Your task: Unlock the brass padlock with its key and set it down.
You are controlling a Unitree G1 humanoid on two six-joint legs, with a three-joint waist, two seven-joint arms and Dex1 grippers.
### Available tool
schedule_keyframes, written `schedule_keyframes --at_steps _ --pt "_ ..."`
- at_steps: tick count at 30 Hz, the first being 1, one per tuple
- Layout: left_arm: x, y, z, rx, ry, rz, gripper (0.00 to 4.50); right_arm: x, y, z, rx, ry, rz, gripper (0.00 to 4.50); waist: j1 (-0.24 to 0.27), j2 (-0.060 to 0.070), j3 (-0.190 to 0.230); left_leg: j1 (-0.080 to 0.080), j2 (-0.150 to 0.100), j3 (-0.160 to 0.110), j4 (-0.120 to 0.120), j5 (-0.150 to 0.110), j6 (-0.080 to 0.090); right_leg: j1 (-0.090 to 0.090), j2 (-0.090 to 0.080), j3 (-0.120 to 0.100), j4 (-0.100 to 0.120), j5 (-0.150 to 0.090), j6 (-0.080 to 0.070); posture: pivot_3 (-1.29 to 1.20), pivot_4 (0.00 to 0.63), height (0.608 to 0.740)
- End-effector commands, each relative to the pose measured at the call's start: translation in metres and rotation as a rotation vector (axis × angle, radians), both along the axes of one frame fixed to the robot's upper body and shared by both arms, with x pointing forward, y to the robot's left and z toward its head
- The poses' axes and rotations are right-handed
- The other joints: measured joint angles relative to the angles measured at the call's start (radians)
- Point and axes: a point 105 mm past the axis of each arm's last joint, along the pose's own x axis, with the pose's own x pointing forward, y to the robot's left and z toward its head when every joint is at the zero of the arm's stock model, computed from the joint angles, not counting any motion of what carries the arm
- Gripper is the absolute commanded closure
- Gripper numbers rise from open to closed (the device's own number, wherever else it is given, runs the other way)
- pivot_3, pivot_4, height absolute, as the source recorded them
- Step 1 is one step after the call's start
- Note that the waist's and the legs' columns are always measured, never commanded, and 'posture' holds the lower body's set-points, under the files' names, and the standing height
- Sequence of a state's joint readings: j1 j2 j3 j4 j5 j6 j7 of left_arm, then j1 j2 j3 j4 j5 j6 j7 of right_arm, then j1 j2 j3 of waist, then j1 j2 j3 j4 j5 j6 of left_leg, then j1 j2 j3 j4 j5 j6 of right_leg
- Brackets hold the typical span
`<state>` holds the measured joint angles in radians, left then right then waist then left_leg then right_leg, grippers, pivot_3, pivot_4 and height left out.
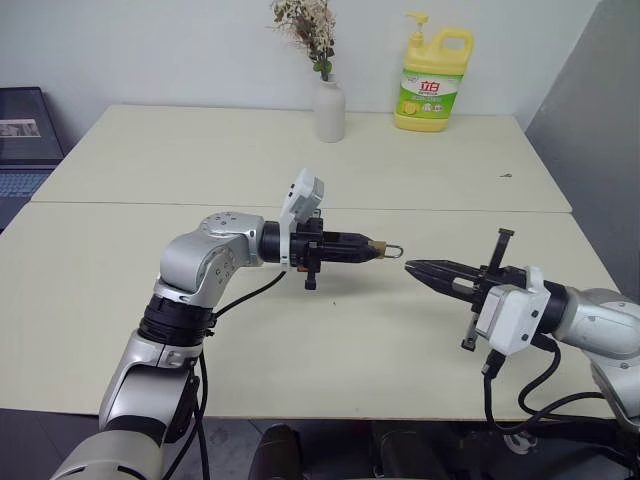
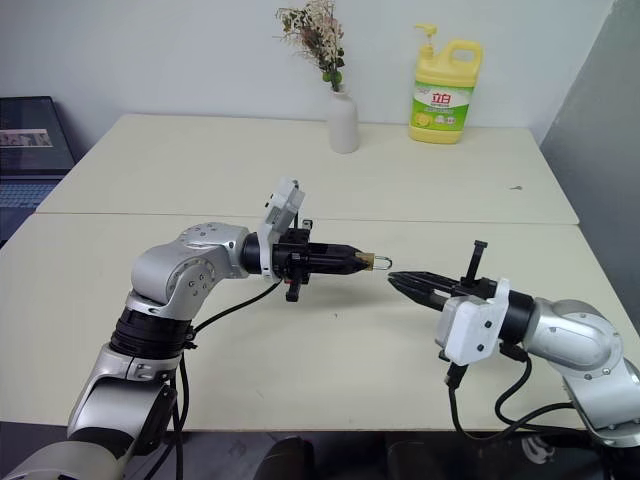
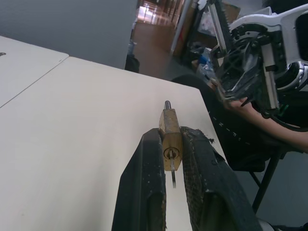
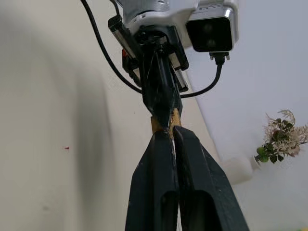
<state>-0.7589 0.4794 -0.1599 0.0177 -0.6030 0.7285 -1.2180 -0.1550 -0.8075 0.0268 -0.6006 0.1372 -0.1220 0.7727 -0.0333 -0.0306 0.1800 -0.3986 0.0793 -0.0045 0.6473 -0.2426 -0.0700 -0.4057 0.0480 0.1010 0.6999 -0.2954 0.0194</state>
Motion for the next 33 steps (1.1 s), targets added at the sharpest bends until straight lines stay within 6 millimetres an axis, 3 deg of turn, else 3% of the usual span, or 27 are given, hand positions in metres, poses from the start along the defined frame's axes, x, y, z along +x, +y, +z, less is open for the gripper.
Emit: schedule_keyframes --at_steps 1,18,33 --pt "-0.007 -0.005 0.012 -0.004 -0.066 -0.053 4.33 0.001 0.005 0.006 0.004 -0.011 0.015 4.5 0.001 0.0 0.0 0.0 0.0 0.0 0.0 0.0 0.0 0.0 0.0 0.0 0.0 0.0 0.0 0.0 0.15 0.74" --pt "-0.025 0.001 0.011 0.034 -0.078 -0.118 4.33 0.017 -0.003 0.0 -0.011 0.012 -0.02 4.5 0.001 0.0 0.0 0.0 0.0 0.0 0.0 0.0 0.0 0.0 0.0 0.0 -0.001 0.002 -0.003 0.0 0.15 0.74" --pt "-0.034 0.002 0.011 0.036 -0.058 -0.168 4.33 0.017 -0.002 -0.013 -0.049 0.063 0.016 4.5 0.001 0.0 0.0 0.0 0.0 0.0 0.0 0.0 0.0 0.0 0.0 0.0 -0.001 0.002 -0.003 0.0 0.15 0.74"
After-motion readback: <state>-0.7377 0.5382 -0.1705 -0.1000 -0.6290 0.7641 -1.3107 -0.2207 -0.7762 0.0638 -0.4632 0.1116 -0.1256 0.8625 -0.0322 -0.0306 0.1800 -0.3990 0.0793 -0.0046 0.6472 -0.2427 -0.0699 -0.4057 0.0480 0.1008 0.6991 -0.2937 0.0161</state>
